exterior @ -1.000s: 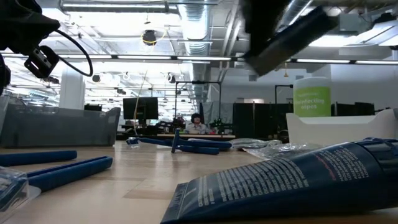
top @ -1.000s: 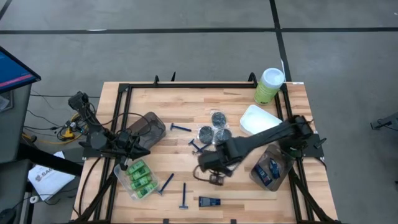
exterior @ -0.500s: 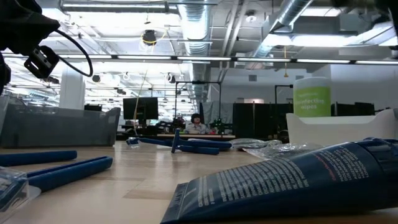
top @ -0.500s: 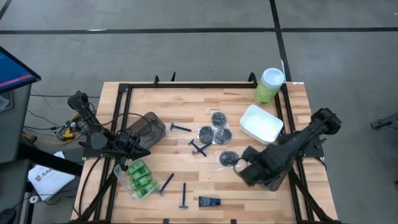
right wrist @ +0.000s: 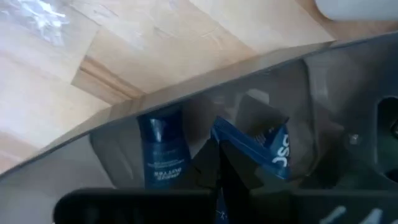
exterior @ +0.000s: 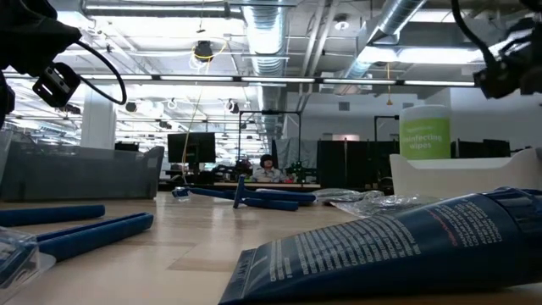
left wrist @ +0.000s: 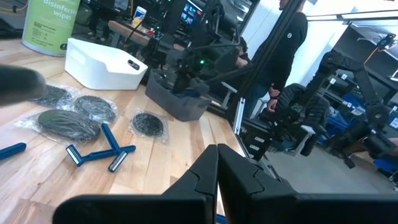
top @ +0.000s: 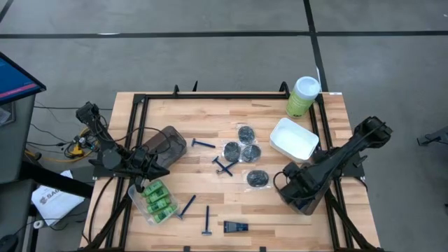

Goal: Pick & Place Travel size toiletries
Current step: Put the blue shave cream into the right black bin

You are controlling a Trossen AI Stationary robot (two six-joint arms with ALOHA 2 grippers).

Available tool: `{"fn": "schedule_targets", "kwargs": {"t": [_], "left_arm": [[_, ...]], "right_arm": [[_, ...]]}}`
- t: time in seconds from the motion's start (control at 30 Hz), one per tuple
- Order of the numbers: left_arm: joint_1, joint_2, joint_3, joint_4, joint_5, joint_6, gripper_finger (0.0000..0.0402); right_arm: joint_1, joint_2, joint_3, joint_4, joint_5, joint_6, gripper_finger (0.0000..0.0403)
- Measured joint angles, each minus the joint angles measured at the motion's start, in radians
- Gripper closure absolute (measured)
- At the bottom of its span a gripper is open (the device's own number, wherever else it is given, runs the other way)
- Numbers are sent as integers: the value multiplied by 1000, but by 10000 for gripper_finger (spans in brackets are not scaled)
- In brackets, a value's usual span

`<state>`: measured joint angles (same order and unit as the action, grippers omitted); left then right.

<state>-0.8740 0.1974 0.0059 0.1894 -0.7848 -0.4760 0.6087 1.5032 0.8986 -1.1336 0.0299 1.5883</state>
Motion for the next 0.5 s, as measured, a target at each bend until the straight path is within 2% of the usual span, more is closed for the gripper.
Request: {"fn": "schedule_targets", "kwargs": {"t": [0.3,0.4,0.5], "left_arm": [[0,1,0,2,1,0,400],[0,1,0,3,1,0,400],[0,1,0,4,1,0,400]], "right_arm": [[0,0,-36,8,-3,-15,399],[-3,0,-22,16,-6,-67,372],[-11,0,12,12,-7,-124,320]]}}
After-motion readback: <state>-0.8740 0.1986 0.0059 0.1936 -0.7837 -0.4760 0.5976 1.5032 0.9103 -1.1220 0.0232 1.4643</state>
